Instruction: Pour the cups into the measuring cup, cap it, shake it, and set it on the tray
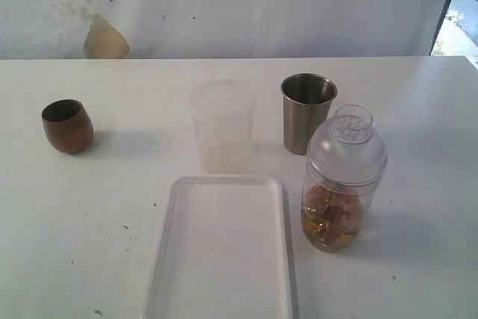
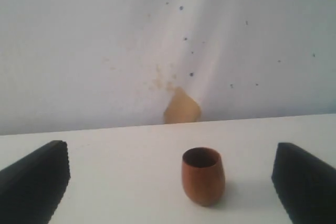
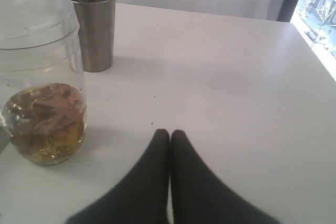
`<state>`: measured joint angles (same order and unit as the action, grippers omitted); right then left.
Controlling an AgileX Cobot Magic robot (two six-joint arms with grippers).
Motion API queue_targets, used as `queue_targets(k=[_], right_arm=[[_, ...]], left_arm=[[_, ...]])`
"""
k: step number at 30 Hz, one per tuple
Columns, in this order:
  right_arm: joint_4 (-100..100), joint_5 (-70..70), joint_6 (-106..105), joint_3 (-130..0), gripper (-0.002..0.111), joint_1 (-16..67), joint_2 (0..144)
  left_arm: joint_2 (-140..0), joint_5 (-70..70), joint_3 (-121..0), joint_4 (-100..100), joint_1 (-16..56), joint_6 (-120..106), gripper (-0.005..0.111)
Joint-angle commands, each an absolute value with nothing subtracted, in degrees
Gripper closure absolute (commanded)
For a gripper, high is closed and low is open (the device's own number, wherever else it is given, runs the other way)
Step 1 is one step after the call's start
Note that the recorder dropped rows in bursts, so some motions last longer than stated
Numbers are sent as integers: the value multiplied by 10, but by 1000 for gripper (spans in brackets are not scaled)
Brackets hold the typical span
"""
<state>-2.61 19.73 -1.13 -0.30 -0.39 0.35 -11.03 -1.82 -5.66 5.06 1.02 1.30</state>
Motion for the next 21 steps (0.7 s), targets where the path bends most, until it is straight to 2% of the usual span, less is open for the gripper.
queue_targets(k=[1,13,21], right_arm=[[-28,196,-3,0,108,-7,0],[-28,196,-3,0,108,-7,0],[-28,196,-3,0,108,-7,0]], left_arm=[[-25,-29,0,39,-33,13,2],[0,123,0,10,-46,-69,2],[0,121,0,20,-44,-28,2]])
